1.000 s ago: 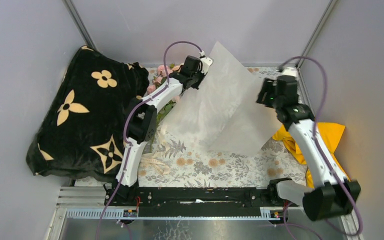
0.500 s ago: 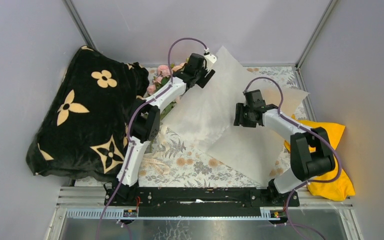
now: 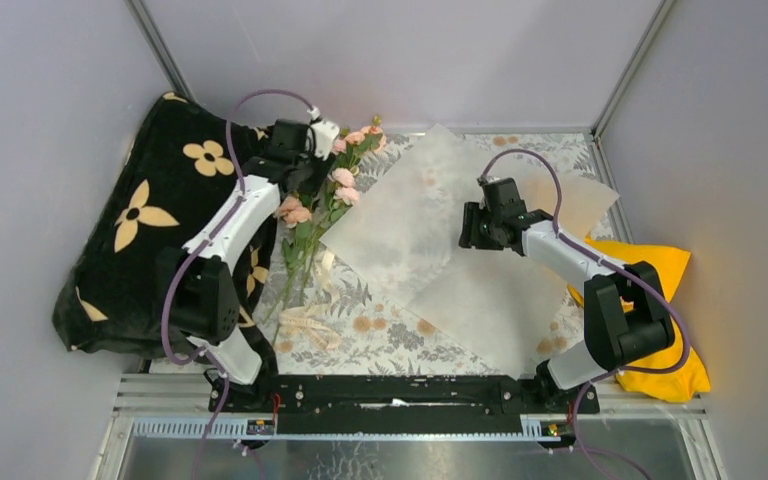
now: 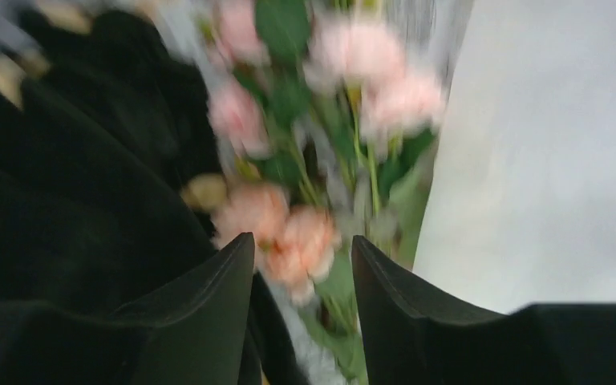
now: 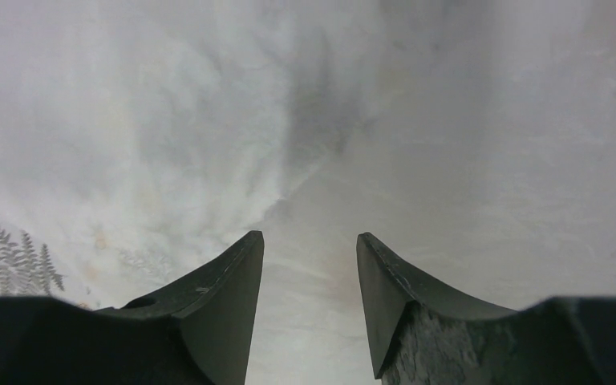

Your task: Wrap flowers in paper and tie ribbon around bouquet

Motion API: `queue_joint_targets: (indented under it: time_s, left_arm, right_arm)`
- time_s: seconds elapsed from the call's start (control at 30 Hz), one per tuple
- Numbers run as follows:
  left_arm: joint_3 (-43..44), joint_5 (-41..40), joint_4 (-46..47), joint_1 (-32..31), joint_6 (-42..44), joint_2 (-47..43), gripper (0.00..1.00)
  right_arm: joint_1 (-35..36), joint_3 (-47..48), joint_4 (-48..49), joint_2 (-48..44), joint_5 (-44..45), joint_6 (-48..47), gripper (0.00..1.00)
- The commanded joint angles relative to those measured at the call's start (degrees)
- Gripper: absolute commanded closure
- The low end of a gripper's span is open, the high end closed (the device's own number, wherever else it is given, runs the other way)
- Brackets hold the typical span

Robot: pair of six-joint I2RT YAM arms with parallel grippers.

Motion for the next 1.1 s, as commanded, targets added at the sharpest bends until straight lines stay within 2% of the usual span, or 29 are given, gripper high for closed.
queue_joint_targets:
  time_s: [0.0, 0.1, 0.27, 0.63, 0.67, 0.7, 0.73, 0.83, 0.93, 1.07]
  left_arm:
    - [-13.9, 7.1, -9.5, 1.9, 5.4, -1.7, 0.47]
    - [-18.5, 7.1, -10.1, 2.0, 7.6, -1.7, 0.5]
    - [-20.0, 3.2, -7.2, 2.3, 8.1, 2.9, 0.7]
    - [-21.0, 2.9, -1.4, 2.4, 5.2, 8.0, 0.73]
    - [-21.0, 2.6, -1.4, 2.4, 4.9, 8.1, 0.81]
    - [-20.9, 2.4, -1.6, 2.4, 4.6, 7.7, 0.93]
    - [-20.8, 2.3, -1.9, 2.6, 4.1, 7.0, 1.0]
    - [-19.3, 3.4, -4.5, 4.5, 1.9, 3.5, 1.0]
    - [-16.1, 6.2, -7.4, 9.3, -2.1, -1.1, 1.0]
    - [-11.1, 14.0, -10.0, 14.2, -6.2, -7.2, 1.0]
  right_arm:
    - [1.9, 1.8, 1.8, -3.4, -2.0, -0.6, 0.46]
    - [3.0, 2.0, 1.7, -2.6, -2.7, -0.8, 0.47]
    - [4.0, 1.8, 1.7, -1.6, -3.2, -0.8, 0.48]
    - [4.2, 0.2, 1.2, -2.7, -2.6, -1.2, 0.47]
    - [4.2, 0.3, 1.1, -2.7, -2.6, -1.2, 0.47]
    - [4.2, 0.5, 0.8, -2.8, -2.7, -1.3, 0.47]
    - [4.2, 0.7, 0.6, -2.9, -2.7, -1.3, 0.47]
    - [4.2, 1.4, -0.1, -3.5, -2.7, -1.6, 0.47]
    - [4.4, 2.7, -1.0, -4.0, -3.2, -2.3, 0.46]
    - [5.4, 5.0, -1.1, -5.0, -5.2, -3.4, 0.45]
